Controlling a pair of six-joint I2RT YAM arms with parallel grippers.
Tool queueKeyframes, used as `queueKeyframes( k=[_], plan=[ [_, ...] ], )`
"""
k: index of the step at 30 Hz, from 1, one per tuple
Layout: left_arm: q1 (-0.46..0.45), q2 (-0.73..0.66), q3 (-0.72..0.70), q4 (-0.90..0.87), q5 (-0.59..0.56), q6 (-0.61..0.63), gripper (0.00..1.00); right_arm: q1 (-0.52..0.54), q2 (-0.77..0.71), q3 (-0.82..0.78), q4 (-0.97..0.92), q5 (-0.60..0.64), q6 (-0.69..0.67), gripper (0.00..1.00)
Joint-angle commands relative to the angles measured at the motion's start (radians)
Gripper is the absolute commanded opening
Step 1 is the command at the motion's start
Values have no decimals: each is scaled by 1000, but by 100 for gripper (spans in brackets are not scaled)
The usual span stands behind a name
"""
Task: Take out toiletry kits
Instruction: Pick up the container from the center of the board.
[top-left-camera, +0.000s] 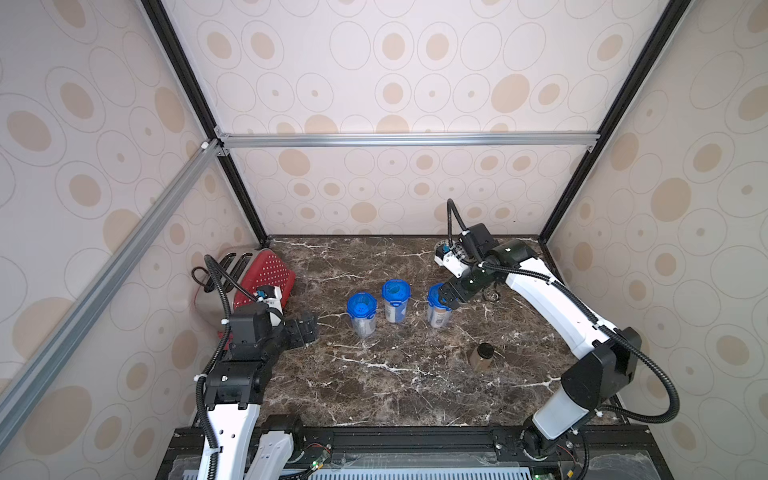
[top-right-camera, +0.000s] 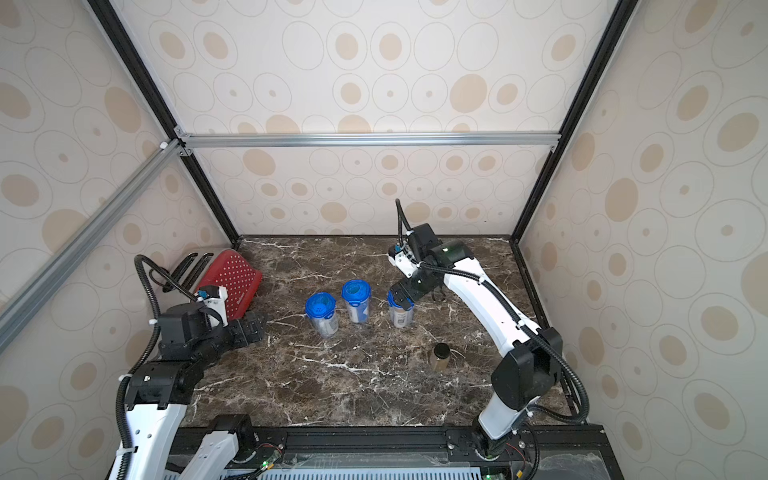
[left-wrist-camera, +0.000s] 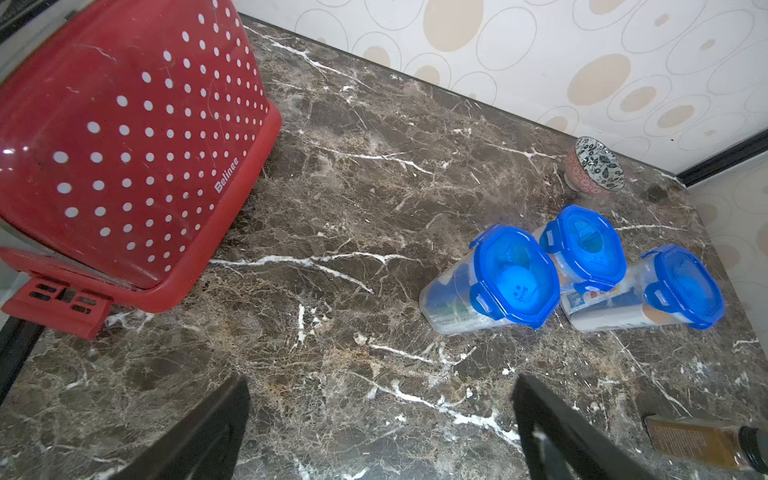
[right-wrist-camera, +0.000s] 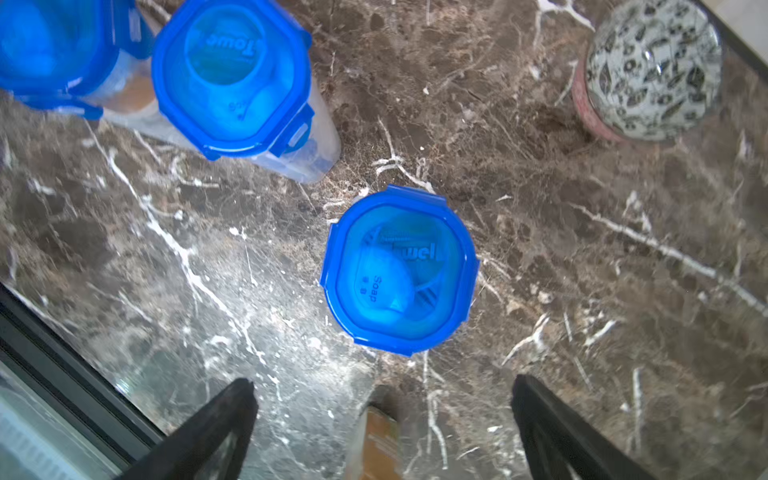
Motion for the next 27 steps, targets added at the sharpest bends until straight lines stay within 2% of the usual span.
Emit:
queueKeyframes(
  k=[1, 5, 9, 13, 17, 27],
  plan=[
    [-4, -4, 2, -7, 17, 27, 99, 3, 41, 53, -73, -48, -257, 100],
    [-3, 6, 1, -5, 21, 25, 99, 3, 88, 96, -70, -54, -399, 100],
    [-3, 16, 1, -5, 25, 26, 99, 5, 190, 212, -146, -82, -497, 100],
    [-3, 22, -1, -3, 27, 24, 99, 6, 301, 330, -227, -31, -528, 100],
    [-4, 30, -1, -2, 28, 25, 99, 6, 343, 358, -242, -59, -540, 100],
    [-4, 47, -1, -1, 29, 25, 99, 7, 363, 332, -251, -84, -549, 100]
  ],
)
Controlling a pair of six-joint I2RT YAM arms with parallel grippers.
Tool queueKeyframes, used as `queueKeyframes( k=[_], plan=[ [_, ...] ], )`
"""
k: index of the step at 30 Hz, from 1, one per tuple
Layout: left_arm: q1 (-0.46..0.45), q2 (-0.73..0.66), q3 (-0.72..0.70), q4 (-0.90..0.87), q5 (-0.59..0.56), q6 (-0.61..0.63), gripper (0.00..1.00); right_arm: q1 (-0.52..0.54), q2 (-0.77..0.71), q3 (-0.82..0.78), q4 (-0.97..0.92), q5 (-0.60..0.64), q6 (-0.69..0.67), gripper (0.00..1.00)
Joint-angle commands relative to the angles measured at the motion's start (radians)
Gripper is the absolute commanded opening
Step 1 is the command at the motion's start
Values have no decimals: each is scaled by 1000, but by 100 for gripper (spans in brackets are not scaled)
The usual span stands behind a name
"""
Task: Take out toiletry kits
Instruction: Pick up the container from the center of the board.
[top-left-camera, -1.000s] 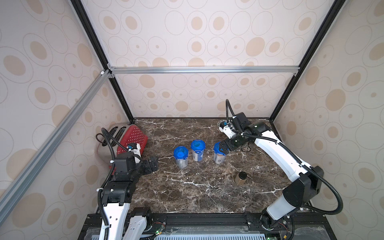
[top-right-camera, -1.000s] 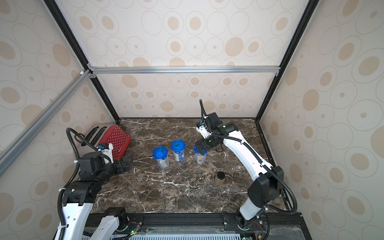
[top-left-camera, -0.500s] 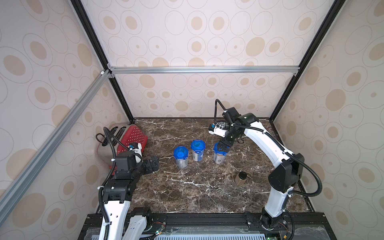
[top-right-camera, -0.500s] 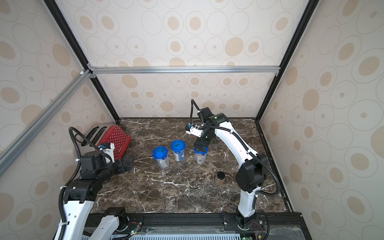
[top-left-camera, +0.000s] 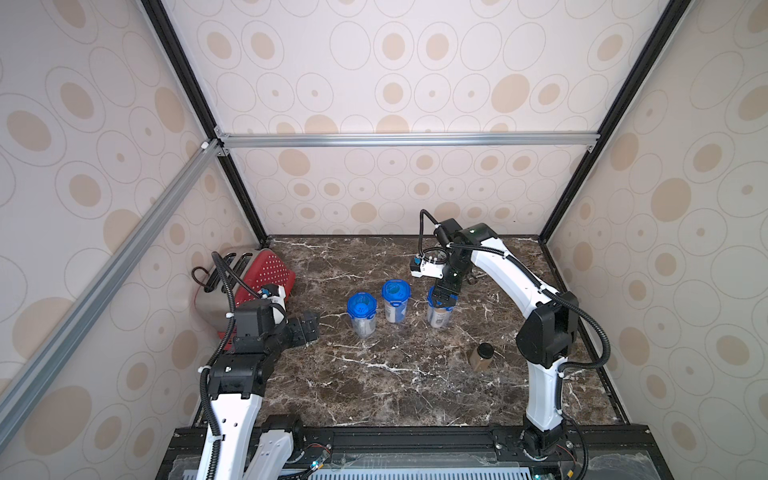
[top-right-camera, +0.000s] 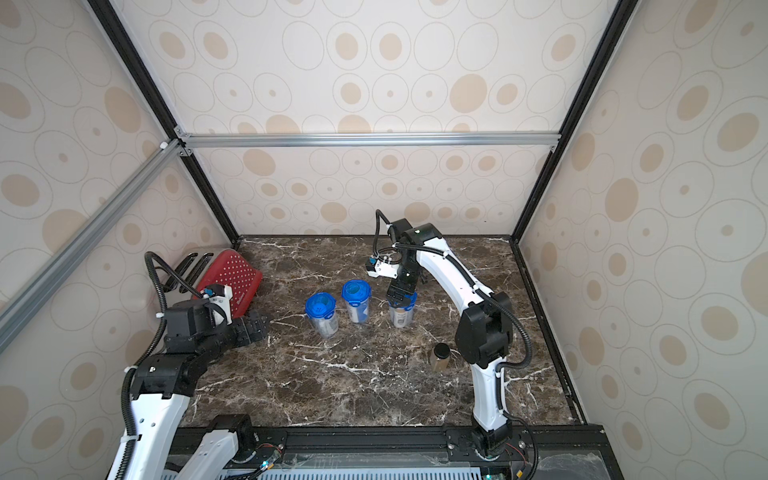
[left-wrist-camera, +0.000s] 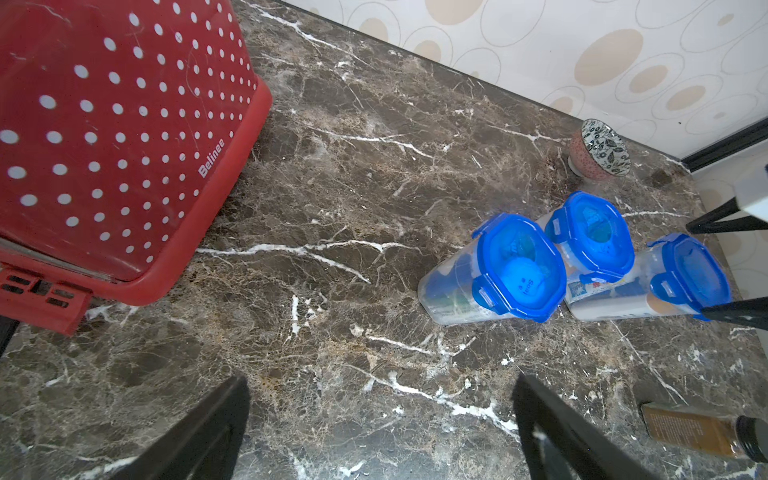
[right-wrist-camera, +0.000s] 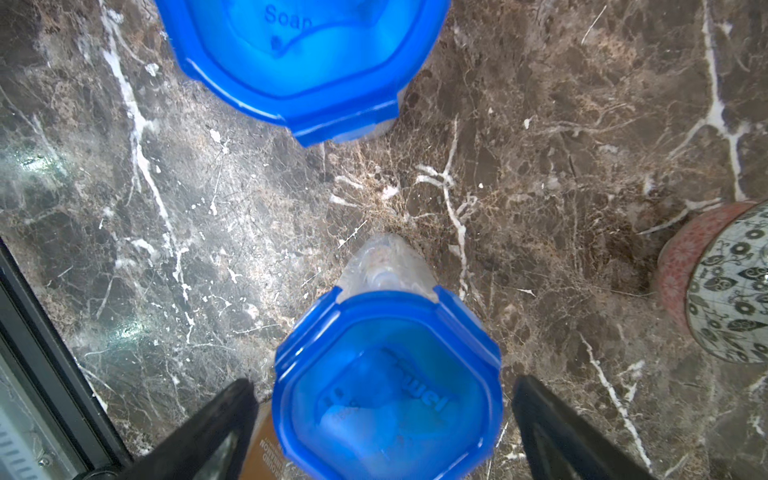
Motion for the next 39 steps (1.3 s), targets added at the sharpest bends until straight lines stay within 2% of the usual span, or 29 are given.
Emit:
queueKeyframes(
  k=[1, 16, 22, 27, 31, 39],
  plan=[
    [-4, 2, 3, -2, 11, 25, 99, 6, -6, -7, -44, -37, -42, 100],
    [-3, 3, 1, -1, 18, 25, 99, 16, -31, -116, 49, 41, -19, 100],
    [-4, 6, 1, -1, 19, 25, 99, 24, -33, -124, 78, 89, 3, 93],
    [-3, 8, -1, 1, 18, 25, 99, 30, -59, -120, 75, 44, 29, 80],
    [-3, 8, -1, 0, 19, 25, 99, 41, -87, -136, 68, 33, 59, 75],
    [-3, 8, -1, 1, 25, 25, 99, 103, -200, -198, 58, -15, 178, 70]
  ],
)
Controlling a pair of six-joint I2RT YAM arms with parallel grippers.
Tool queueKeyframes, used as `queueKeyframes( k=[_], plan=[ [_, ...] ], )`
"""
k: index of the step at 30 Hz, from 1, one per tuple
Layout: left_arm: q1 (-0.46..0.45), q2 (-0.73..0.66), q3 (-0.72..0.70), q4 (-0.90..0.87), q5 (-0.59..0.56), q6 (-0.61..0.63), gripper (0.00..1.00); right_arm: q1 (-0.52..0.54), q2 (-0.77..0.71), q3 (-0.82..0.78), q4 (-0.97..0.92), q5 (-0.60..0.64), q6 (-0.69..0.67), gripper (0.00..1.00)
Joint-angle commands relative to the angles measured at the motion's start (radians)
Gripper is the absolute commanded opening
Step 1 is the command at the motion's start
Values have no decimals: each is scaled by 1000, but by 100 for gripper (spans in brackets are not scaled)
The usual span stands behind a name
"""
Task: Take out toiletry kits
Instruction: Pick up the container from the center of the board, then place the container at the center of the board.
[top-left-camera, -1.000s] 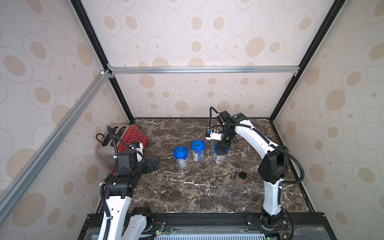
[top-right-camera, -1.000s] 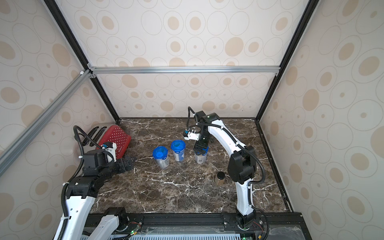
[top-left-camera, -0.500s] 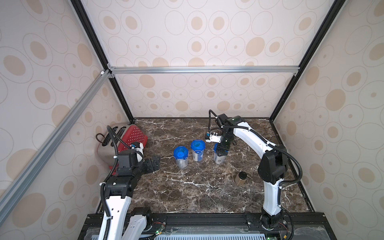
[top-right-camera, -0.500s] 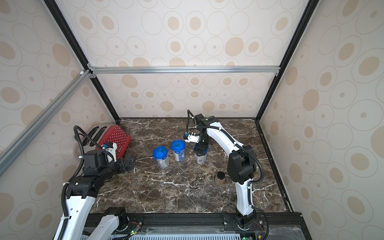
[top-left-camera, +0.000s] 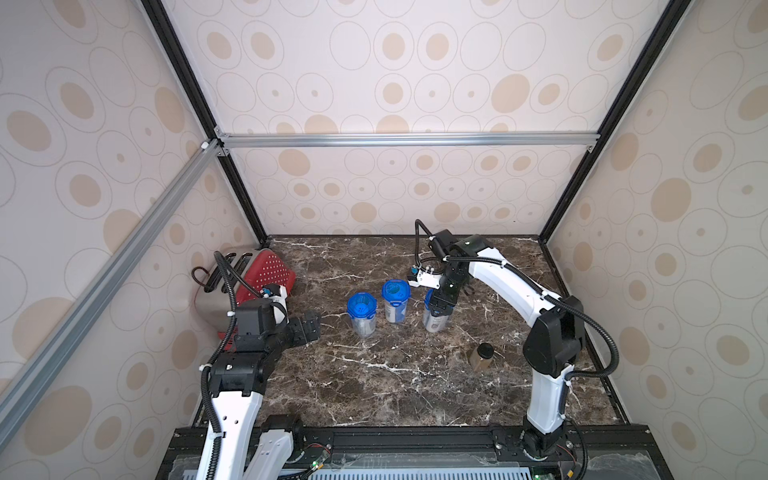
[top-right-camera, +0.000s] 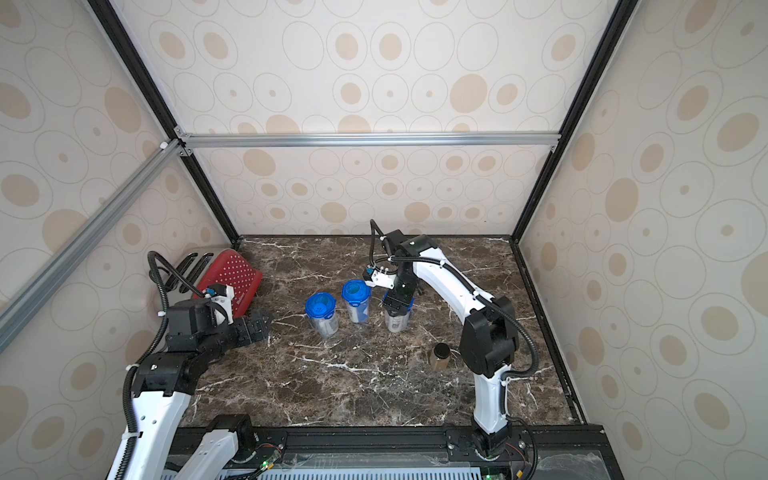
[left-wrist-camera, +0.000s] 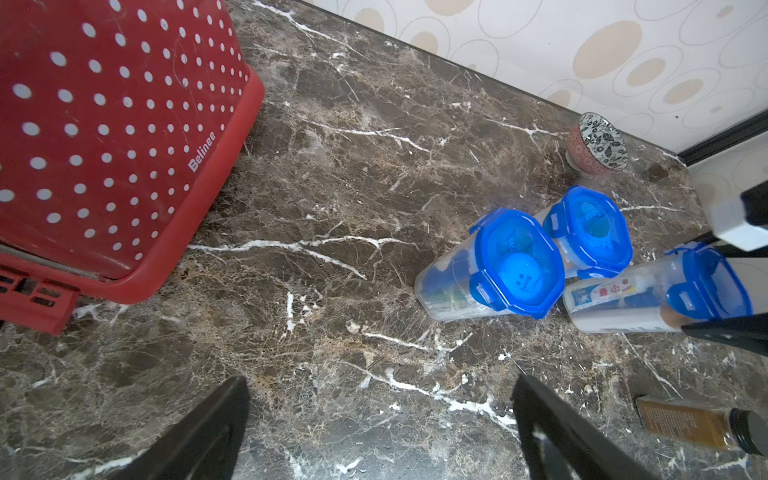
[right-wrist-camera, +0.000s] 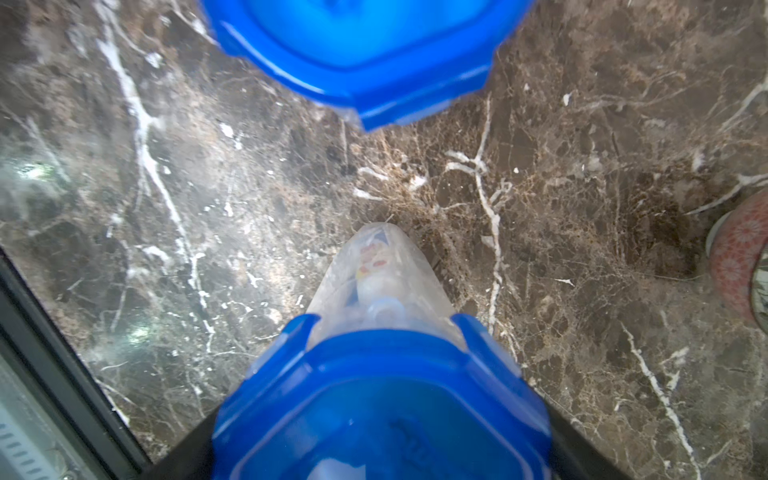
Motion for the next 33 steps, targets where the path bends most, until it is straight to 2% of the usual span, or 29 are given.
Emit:
queueKeyframes(
  k=[1, 7, 14, 20, 33],
  plan=[
    [-3, -1, 2, 1, 10, 24, 99, 45, -102, -29, -21, -55, 80, 70],
    [-4, -1, 2, 2, 16, 26, 99, 162, -166, -137, 28, -17, 210, 70],
    [-4, -1, 2, 3, 21, 26, 99, 270, -172, -215, 84, 43, 327, 70],
    [-4, 4, 2, 3, 24, 28, 99, 313, -139, -227, 141, 79, 371, 72],
    [-4, 8, 2, 2, 25, 28, 99, 313, -44, -131, 136, 147, 360, 73]
  ],
)
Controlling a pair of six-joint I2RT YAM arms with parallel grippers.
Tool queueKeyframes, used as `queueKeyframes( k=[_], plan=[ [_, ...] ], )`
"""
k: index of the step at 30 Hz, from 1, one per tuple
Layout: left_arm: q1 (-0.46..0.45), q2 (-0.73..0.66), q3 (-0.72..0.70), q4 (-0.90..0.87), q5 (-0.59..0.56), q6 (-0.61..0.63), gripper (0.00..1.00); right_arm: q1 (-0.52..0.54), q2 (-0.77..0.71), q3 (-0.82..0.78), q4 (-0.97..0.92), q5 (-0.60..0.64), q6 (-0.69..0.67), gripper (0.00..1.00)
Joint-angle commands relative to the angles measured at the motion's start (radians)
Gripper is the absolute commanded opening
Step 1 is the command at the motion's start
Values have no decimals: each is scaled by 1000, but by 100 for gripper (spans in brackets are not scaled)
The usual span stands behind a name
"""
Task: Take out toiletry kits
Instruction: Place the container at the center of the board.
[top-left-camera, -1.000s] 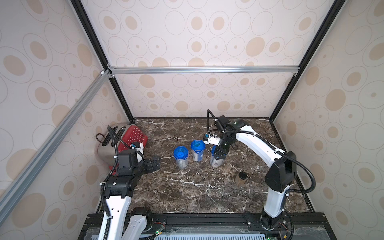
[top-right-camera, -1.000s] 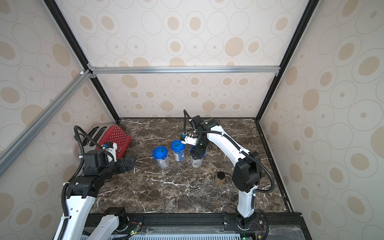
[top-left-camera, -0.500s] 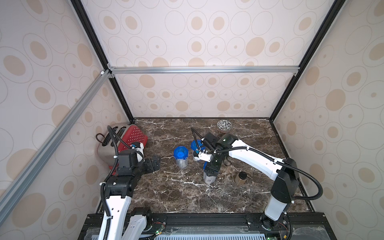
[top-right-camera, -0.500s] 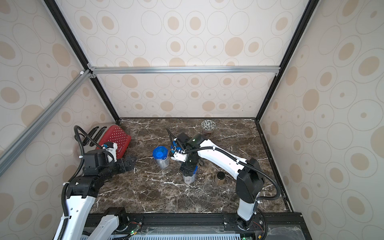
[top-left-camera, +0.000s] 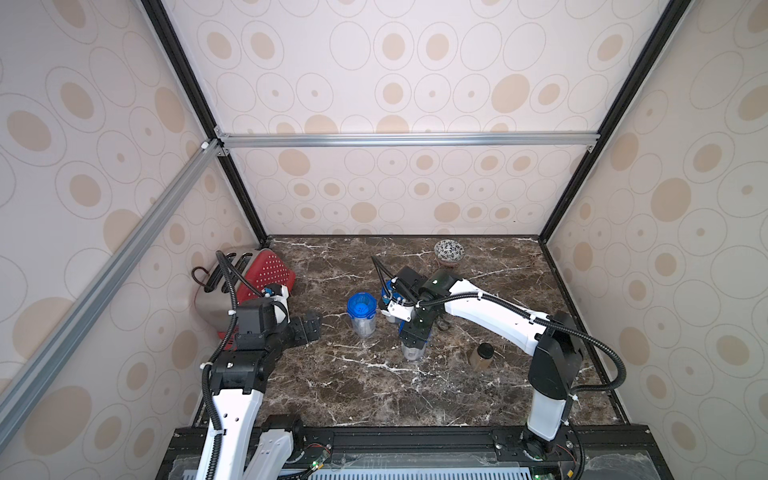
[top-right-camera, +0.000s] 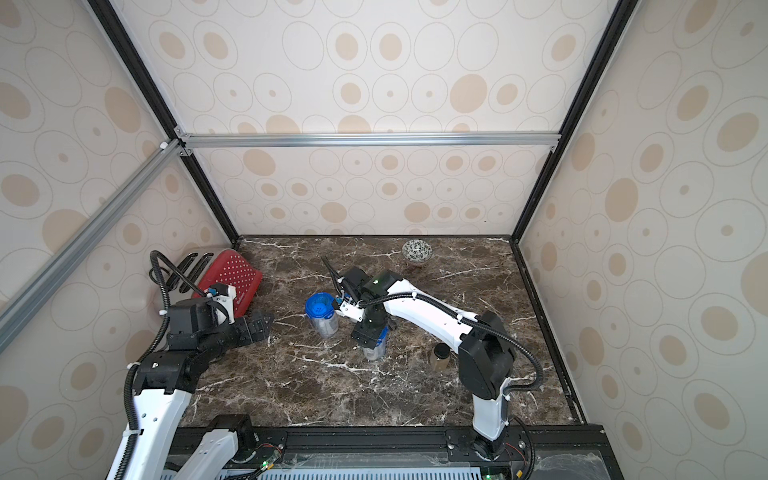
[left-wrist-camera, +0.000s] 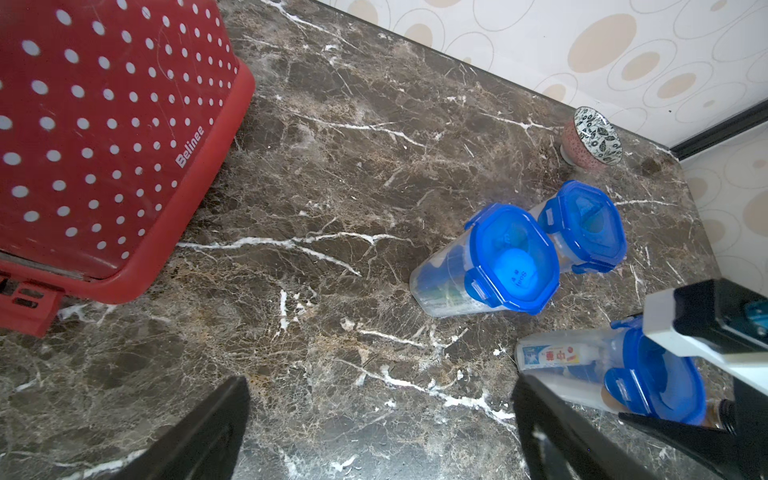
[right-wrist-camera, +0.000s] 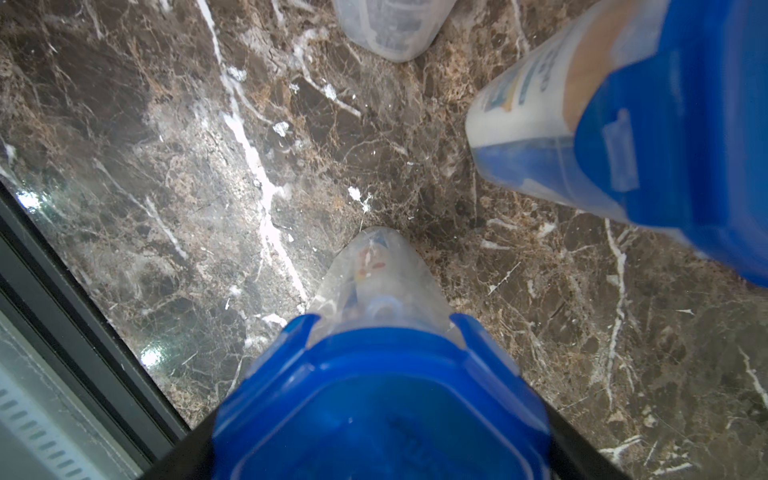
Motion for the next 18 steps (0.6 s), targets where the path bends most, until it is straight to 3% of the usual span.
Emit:
queueKeyframes(
  k=[1, 8, 13, 18],
  plan=[
    [-4, -3, 3, 2, 5, 27, 99, 4, 16, 47, 2, 25, 1, 74],
    [-3, -5, 2, 3, 7, 28, 99, 5, 26, 41, -1, 17, 4, 82],
    [-3, -3, 3, 2, 9, 28, 99, 4, 8, 33, 10, 11, 8, 100],
    [-4, -5, 5, 0, 8, 31, 99, 2, -25, 33, 29, 9, 18, 100]
  ],
)
